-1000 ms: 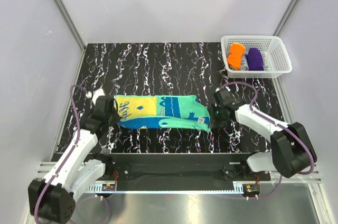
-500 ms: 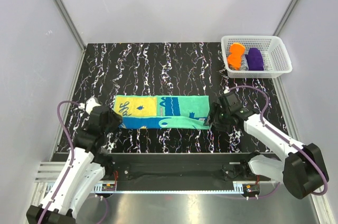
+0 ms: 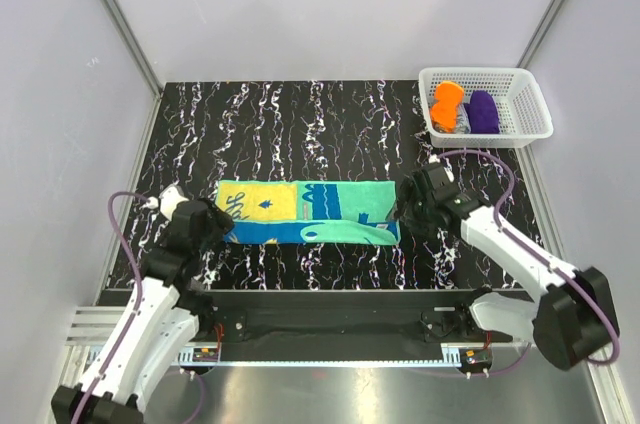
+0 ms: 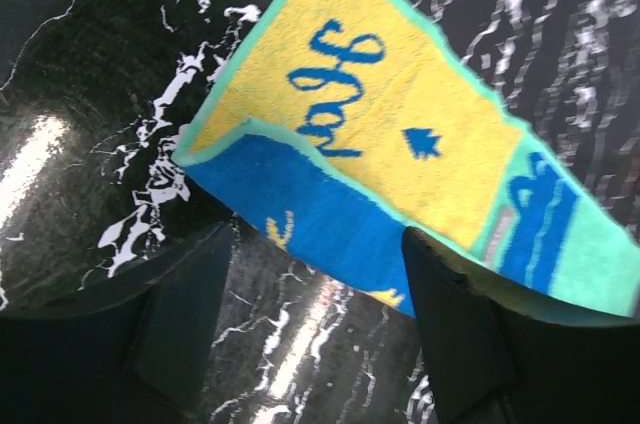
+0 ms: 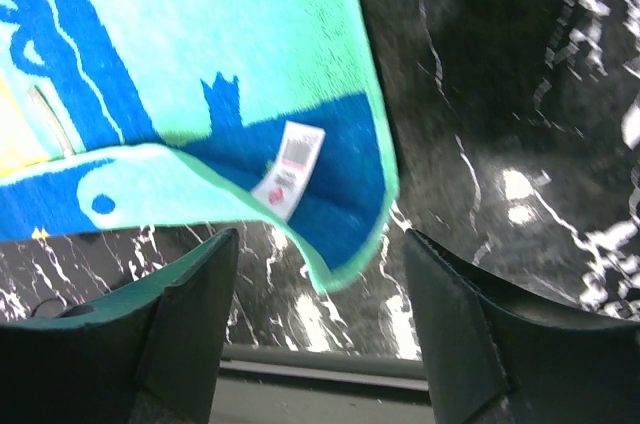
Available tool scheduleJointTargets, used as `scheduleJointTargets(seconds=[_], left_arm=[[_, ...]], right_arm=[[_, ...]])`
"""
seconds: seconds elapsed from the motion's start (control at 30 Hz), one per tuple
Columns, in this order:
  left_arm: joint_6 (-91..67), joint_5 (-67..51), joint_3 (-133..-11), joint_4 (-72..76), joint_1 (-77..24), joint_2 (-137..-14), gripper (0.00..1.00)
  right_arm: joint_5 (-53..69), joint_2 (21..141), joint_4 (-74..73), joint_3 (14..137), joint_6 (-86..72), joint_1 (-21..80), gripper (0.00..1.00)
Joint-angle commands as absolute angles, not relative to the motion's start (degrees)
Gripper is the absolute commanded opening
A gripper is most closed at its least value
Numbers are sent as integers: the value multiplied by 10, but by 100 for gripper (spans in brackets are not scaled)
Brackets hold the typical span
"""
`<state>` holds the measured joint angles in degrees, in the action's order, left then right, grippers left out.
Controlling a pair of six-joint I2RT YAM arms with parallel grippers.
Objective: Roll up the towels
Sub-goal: Flatten the towel
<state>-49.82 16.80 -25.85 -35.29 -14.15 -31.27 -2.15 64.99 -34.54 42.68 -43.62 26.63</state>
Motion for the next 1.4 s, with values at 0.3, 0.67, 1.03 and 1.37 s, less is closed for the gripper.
scheduleJointTargets(seconds=[0.3,0.67,1.03,1.37], left_arm=[[-444,142,-239,-233,-84,-379,44],[-452,142,-213,-215,-71,-377,0],[-445,197,-235,-249,-70,-314,19],[-429,207,-266,-214,-59,-393,93]], right_arm=[[43,761,-235,435,-418,273,47],[52,724,-239,387,-419,359,16],[37,636,-313,309,-505,525,9],[-86,495,-393,387,-514,554,75]])
